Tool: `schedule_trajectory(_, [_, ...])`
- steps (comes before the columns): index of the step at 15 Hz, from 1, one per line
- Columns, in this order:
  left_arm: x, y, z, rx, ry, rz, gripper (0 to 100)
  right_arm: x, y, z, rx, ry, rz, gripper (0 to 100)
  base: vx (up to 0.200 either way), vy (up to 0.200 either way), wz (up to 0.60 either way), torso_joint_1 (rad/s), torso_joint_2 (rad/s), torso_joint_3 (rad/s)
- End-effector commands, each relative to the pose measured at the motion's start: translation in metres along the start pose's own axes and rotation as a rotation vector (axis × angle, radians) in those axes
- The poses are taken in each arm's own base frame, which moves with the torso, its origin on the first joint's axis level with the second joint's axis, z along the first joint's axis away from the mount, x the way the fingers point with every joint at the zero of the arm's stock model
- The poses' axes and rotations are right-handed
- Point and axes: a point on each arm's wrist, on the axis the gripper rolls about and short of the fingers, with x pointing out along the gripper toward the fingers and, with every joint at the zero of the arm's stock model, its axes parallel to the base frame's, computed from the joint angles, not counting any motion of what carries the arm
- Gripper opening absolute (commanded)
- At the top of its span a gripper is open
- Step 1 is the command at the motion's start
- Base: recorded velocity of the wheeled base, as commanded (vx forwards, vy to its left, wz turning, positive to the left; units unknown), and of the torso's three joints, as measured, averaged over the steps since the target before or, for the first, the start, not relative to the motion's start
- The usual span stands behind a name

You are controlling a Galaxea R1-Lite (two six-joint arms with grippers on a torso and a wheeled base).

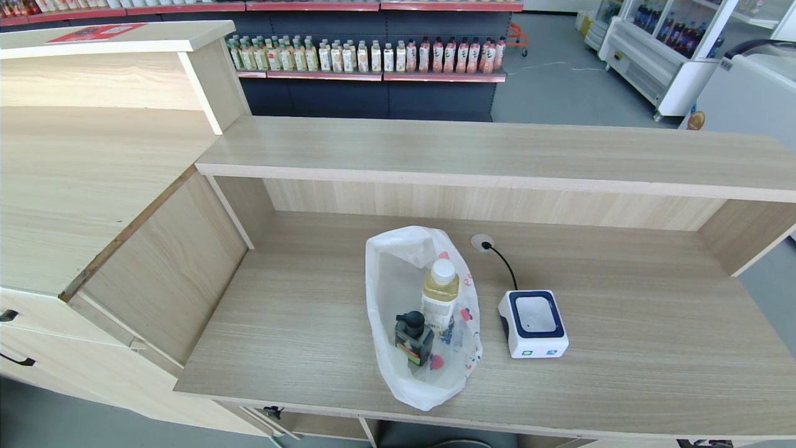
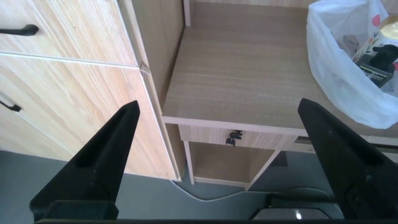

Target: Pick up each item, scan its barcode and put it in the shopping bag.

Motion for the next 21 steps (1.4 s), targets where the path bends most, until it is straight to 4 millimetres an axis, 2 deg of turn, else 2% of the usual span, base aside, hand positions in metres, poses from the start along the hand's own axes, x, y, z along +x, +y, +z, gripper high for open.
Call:
schedule_trajectory(1, [0.0000, 0.0000, -0.0001, 0.000, 0.000, 0.000, 100, 0.0003, 0.0000, 0.0000, -0.002, 0.004, 0.000, 100, 0.000, 0.000, 0.00, 0.000, 0.00, 0.000])
schedule_trajectory(3, [0.0000, 0.0000, -0.0001, -0.002, 0.000, 0.000, 100, 0.0003, 0.0000, 0.0000, -0.002, 0.004, 0.000, 100, 0.000, 0.000, 0.00, 0.000, 0.00, 0.000])
schedule_trajectory(16, [0.0000, 0.0000, -0.0001, 0.003, 0.000, 0.000, 100, 0.0003, 0.0000, 0.0000, 0.005, 0.004, 0.000, 100, 0.000, -0.200, 0.00, 0.001, 0.00, 0.005])
schedule_trajectory(21, [0.0000, 0.0000, -0.0001, 0.001, 0.000, 0.000, 100, 0.0003, 0.0000, 0.0000, 0.005, 0.004, 0.000, 100, 0.000, 0.000, 0.00, 0.000, 0.00, 0.000])
